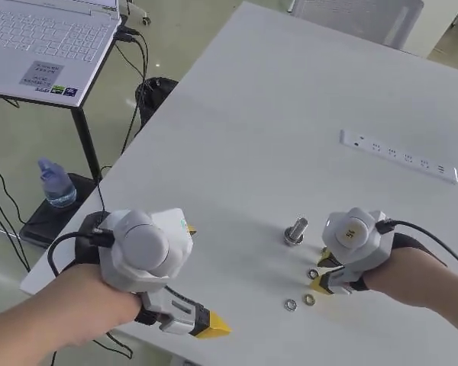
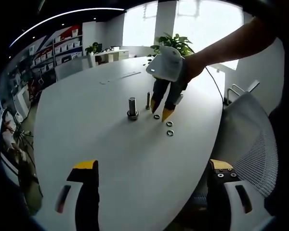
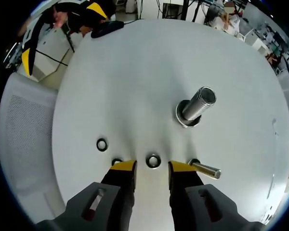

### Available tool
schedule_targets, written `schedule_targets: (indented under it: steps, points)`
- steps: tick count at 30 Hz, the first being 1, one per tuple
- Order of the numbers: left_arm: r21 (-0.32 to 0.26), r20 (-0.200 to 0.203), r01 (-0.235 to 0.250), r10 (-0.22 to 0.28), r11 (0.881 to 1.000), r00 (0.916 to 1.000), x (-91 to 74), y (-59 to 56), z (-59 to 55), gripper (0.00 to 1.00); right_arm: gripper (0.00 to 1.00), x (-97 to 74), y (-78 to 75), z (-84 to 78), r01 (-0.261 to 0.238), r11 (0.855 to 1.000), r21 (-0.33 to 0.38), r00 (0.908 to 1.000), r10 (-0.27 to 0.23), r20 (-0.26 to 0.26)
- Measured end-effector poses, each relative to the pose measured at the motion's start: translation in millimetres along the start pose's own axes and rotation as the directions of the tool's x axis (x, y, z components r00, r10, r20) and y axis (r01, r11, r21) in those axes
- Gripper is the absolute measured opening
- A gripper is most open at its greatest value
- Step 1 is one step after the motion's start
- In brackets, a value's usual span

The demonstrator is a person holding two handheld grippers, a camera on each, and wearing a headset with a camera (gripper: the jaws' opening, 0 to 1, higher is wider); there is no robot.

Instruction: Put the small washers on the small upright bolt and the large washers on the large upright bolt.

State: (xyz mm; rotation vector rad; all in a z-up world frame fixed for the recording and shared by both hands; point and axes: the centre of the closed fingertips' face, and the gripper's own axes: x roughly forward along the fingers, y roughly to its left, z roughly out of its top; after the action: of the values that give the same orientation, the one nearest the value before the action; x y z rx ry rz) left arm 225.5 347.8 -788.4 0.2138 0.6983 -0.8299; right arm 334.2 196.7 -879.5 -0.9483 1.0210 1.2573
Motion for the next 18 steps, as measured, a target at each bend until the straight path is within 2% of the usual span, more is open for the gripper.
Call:
schedule_targets:
  steps: [12,18]
  points:
    - [-0.004,-0.005,0.015,-0.015,1.000,0.9999,-1.1,-3.3,-2.3,0.89,0.22,0.8,4.1,0.8,0.004,1.000,-0.012,1.0000,-0.004,-0.009]
    - [-0.002,-0.019,0.019,-0.019,1.000,0.9996,-0.2,-4.7,-6.1,0.87,0.17,1.7,2.1,1.8,0.006,1.000,-0.027,0.9995,-0.007,-0.032]
